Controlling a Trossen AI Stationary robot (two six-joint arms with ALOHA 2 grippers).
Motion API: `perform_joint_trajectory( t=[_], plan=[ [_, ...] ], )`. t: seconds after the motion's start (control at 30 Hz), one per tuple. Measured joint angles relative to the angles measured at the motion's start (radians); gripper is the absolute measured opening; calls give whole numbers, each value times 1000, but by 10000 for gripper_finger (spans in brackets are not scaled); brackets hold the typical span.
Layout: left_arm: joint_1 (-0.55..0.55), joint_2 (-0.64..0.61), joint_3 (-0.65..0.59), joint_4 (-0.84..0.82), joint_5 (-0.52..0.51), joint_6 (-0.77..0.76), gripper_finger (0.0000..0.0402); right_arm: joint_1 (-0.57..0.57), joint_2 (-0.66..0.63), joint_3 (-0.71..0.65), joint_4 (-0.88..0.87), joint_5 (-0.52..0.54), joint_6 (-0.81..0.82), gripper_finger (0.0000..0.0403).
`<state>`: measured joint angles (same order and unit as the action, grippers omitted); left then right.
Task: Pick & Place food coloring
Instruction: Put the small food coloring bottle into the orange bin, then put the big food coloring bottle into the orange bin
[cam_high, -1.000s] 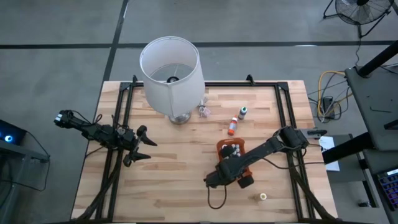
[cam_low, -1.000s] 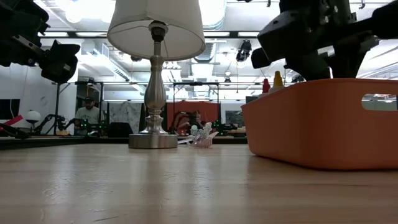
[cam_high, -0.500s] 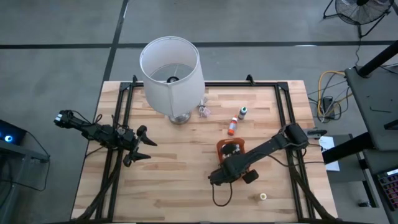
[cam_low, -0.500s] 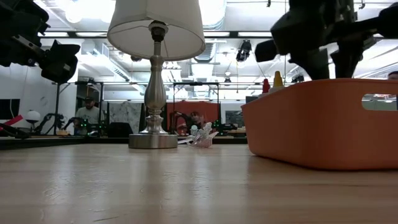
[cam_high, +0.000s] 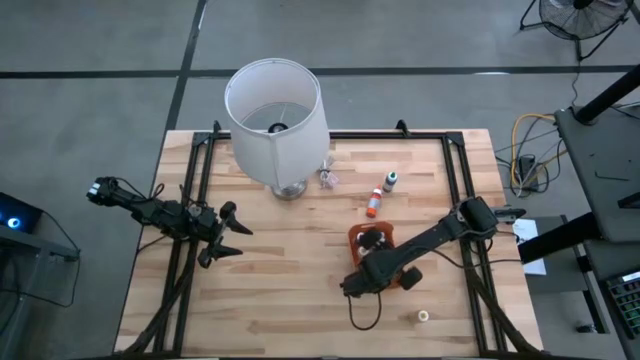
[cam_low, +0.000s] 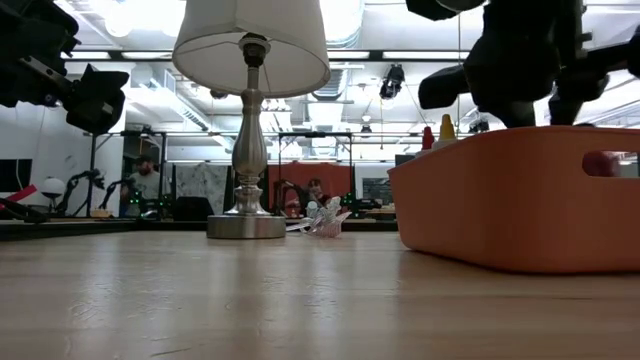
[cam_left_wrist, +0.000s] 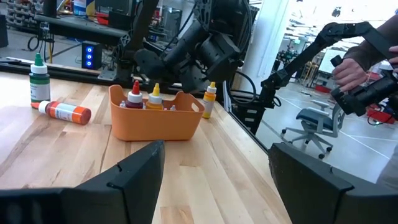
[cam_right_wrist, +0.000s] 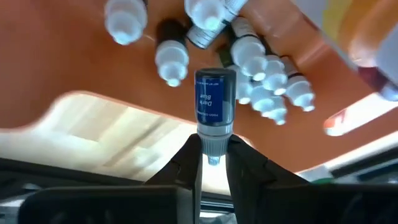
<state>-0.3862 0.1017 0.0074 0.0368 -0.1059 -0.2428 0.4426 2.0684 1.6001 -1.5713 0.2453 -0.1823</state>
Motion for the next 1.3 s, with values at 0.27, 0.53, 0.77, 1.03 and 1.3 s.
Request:
perform_joint_trajectory(
  t=[0.27, 0.53, 0.77, 1.03, 1.3],
  plan=[
    [0, 0, 0, 0, 0, 0, 259, 0, 0, -3, 1, 20, -31, 41],
    [0, 0, 0, 0, 0, 0, 259, -2, 0, -59, 0, 27, -11, 44],
    [0, 0, 0, 0, 0, 0, 259, -4, 0, -80, 1, 48, 19, 57],
    [0, 0, 0, 0, 0, 0, 259, -4, 0, -80, 0, 47, 35, 96],
    [0, 0, 0, 0, 0, 0, 259, -4, -1, -80, 0, 46, 104, 116]
  ],
)
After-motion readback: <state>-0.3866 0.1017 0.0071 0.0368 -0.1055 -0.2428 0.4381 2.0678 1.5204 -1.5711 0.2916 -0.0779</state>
